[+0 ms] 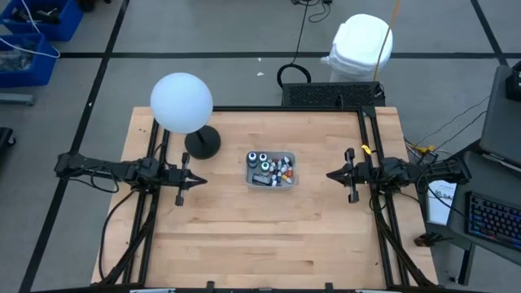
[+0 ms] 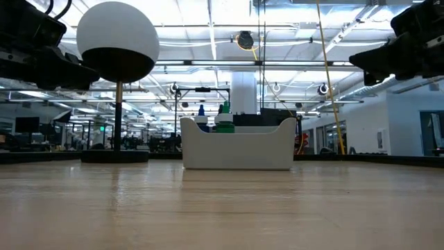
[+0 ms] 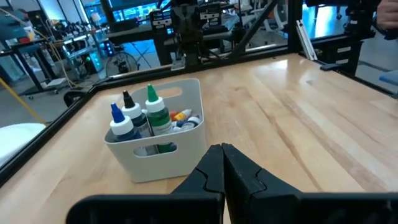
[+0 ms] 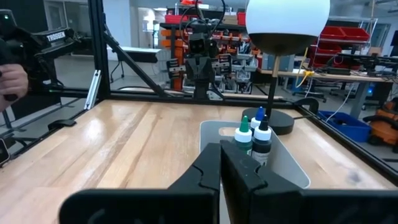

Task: Pick & Place food coloring
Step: Return to Home Position

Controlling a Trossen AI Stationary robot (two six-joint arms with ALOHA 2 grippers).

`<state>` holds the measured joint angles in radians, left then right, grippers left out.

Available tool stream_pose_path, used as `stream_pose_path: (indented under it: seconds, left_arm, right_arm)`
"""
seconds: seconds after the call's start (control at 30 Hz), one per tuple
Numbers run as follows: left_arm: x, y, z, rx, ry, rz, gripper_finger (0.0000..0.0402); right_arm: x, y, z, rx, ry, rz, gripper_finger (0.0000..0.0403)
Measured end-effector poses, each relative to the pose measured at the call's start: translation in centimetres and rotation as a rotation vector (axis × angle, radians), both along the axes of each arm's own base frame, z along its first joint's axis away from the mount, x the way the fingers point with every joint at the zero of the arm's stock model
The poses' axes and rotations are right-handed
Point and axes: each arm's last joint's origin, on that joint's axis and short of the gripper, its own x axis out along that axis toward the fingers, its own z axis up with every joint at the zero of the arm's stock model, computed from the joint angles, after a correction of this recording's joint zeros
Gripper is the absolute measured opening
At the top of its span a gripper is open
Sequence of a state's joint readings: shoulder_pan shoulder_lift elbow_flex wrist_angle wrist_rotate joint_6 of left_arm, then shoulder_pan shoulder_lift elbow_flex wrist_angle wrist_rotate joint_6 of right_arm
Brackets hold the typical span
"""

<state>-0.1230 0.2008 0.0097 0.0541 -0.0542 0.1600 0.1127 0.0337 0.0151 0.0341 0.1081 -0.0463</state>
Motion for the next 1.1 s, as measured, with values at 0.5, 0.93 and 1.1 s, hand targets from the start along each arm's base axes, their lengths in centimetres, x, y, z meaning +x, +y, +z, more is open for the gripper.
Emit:
stream_pose_path:
  seconds: [0.5,0.93,1.1]
  left_arm:
    - [0.00,-0.01,0.01,-0.009,0.000,0.000,0.0024]
    - [0.01,-0.01,0.01,-0.034,0.003,0.003,0.0006]
    - [0.01,-0.02,0.01,-0.036,0.003,0.003,0.0024]
  right_arm:
    - [0.10,0.02,0.38,0.006,-0.038,0.004,0.0000]
    - [0.10,0.02,0.43,0.048,-0.042,0.005,0.0000]
    - [0.10,0.02,0.43,0.048,-0.042,0.005,0.0000]
